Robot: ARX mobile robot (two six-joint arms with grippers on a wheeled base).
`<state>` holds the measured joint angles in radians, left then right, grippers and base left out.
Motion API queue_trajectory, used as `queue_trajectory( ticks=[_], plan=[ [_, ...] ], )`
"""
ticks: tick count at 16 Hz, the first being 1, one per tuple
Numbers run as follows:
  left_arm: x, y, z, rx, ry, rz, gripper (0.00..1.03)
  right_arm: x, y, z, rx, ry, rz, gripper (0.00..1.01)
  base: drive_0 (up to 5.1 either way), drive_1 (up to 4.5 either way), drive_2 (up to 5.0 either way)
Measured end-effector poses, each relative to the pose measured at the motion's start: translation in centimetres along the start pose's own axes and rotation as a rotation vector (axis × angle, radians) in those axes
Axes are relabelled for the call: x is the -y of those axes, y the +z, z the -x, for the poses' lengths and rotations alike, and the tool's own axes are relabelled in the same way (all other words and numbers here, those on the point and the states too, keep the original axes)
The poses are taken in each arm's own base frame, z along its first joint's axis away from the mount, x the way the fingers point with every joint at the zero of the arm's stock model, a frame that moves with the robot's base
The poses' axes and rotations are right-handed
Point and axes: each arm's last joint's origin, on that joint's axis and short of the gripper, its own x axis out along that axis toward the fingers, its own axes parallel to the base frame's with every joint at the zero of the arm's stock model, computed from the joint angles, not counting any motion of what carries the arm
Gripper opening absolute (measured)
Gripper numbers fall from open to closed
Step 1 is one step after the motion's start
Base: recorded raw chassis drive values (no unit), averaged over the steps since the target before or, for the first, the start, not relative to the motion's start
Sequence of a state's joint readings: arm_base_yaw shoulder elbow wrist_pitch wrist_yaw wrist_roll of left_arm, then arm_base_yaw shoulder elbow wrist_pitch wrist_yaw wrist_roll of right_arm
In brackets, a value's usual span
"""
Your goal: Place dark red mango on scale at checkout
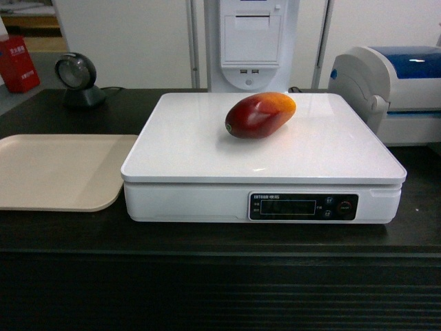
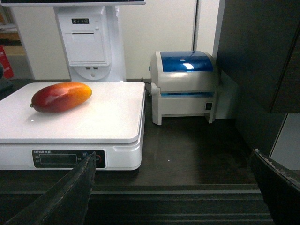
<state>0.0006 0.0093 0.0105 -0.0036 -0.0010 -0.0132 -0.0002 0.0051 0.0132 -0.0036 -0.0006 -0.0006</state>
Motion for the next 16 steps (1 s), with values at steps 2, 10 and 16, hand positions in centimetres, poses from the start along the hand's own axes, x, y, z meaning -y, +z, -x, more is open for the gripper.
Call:
queue_trajectory(
  ticks=[2, 10, 16],
  plan=[
    [0.00, 0.00, 0.00, 0.000, 0.000, 0.000, 0.98, 0.00, 0.00, 0.00, 0.000, 0.000, 0.000, 0.98, 0.0, 0.00, 0.0],
    [0.00, 0.02, 0.00, 0.002, 0.000, 0.000, 0.98, 0.00, 0.02, 0.00, 0.002, 0.000, 0.000, 0.98, 0.0, 0.00, 0.0],
    [0.00, 0.00, 0.00, 0.000, 0.000, -0.002, 0.98, 0.00, 0.01, 0.00, 0.001, 0.000, 0.000, 0.98, 0.0, 0.00, 0.0]
  ],
)
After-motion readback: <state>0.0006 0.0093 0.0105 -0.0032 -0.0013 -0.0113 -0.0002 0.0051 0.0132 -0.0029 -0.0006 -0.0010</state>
